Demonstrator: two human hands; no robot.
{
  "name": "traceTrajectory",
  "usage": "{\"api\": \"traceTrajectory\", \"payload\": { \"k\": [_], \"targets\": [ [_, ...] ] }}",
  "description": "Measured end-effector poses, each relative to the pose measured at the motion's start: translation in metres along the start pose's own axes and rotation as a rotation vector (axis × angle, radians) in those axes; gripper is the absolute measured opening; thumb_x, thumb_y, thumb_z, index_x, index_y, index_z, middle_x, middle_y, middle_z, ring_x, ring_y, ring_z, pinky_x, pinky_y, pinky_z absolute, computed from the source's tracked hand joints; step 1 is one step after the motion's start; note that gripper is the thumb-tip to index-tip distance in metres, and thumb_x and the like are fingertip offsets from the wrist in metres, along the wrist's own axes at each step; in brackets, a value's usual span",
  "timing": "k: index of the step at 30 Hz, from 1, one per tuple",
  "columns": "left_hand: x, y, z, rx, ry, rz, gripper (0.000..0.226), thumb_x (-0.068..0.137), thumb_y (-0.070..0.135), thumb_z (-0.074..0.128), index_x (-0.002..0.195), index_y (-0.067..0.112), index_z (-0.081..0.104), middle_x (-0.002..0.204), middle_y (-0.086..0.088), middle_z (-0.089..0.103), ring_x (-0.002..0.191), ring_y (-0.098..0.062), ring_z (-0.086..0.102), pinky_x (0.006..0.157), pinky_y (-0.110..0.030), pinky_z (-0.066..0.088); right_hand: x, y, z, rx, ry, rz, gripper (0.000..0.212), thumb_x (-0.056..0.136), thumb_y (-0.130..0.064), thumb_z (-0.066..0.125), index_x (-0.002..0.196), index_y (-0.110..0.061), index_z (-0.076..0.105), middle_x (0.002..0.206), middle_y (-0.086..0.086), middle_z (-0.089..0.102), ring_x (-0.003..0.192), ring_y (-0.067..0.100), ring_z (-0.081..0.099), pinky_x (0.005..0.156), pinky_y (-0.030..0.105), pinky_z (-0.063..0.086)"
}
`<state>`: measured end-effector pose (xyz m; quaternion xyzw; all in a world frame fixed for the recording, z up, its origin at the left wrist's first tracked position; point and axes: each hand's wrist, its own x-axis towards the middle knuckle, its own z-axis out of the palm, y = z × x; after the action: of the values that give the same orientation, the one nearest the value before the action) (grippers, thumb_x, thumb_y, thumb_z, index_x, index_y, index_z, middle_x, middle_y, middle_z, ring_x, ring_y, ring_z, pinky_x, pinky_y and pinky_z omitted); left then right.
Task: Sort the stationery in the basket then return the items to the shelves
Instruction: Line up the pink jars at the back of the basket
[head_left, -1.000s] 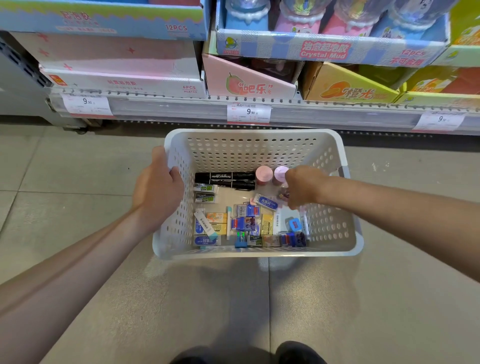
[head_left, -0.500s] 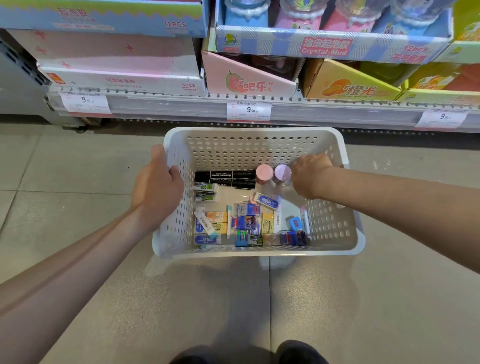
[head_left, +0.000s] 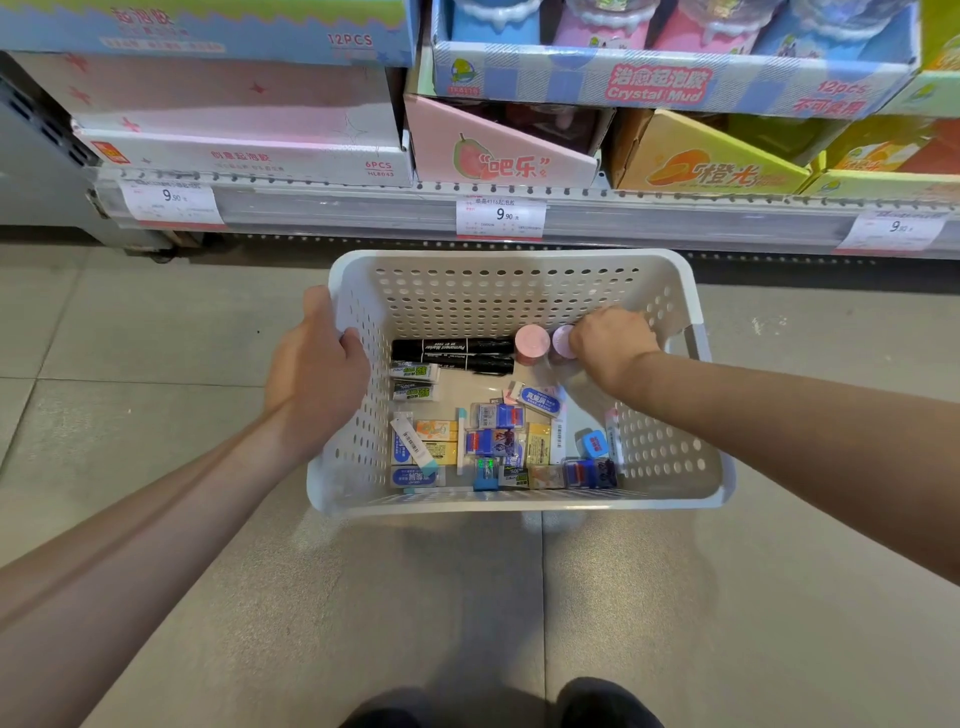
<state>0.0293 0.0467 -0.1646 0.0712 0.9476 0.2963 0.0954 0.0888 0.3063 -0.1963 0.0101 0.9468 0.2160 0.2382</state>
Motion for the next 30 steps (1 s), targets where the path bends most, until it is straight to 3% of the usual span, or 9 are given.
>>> {"api": "traceTrajectory", "payload": {
  "k": [5,8,13,23,27,30],
  "targets": [
    [0.000,0.000,-0.001,0.001,-0.004,0.006,0.009,0.099,0.012,0.038,0.104,0.007,0.032,0.062,-0.008,0.045,0.051,-0.032,0.051,0.048,-0.052,0.049,-0.001,-0.005,0.004,0.128,0.033,0.047,0.024,0.097,-0.006,0.036,0.120,-0.002,0.044,0.115,0.014,0.059,0.105,0.029,0.058,0.068,0.031,0.040],
    [0.000,0.000,-0.001,0.005,-0.005,0.002,0.011,0.099,0.013,0.038,0.107,0.007,0.033,0.063,-0.008,0.046,0.051,-0.032,0.051,0.049,-0.053,0.050,0.000,-0.006,0.006,0.072,0.049,0.022,0.024,0.097,-0.004,0.038,0.119,-0.003,0.047,0.115,0.013,0.058,0.104,0.028,0.058,0.069,0.032,0.044],
    [0.000,0.000,0.000,0.009,-0.005,-0.003,0.013,0.099,0.013,0.038,0.109,0.006,0.034,0.063,-0.009,0.047,0.051,-0.031,0.051,0.049,-0.053,0.050,0.003,-0.006,0.011,0.014,0.060,-0.012,0.023,0.096,-0.001,0.041,0.116,-0.001,0.053,0.110,0.014,0.054,0.094,0.027,0.062,0.058,0.031,0.041],
    [-0.001,0.001,0.000,0.009,0.003,0.001,0.014,0.100,0.013,0.037,0.110,0.004,0.034,0.063,-0.010,0.048,0.053,-0.034,0.053,0.050,-0.053,0.050,0.006,-0.002,0.001,0.206,0.023,0.017,0.030,0.099,-0.008,0.032,0.125,-0.001,0.043,0.124,0.014,0.058,0.110,0.030,0.059,0.078,0.036,0.048],
    [0.001,-0.003,0.002,-0.006,0.007,0.033,0.008,0.099,0.012,0.037,0.102,0.009,0.030,0.059,-0.007,0.044,0.049,-0.028,0.047,0.047,-0.040,0.042,0.009,-0.002,0.005,0.192,0.014,0.033,0.027,0.098,-0.009,0.034,0.123,-0.003,0.045,0.122,0.013,0.059,0.108,0.030,0.060,0.078,0.035,0.049],
    [0.001,-0.004,0.003,-0.013,0.009,0.051,0.009,0.099,0.011,0.037,0.100,0.011,0.029,0.059,-0.006,0.045,0.048,-0.026,0.047,0.046,-0.038,0.041,0.009,-0.001,0.005,0.185,-0.006,0.033,0.027,0.097,-0.007,0.037,0.123,-0.004,0.044,0.122,0.012,0.059,0.109,0.030,0.060,0.078,0.035,0.049]
  ]
}}
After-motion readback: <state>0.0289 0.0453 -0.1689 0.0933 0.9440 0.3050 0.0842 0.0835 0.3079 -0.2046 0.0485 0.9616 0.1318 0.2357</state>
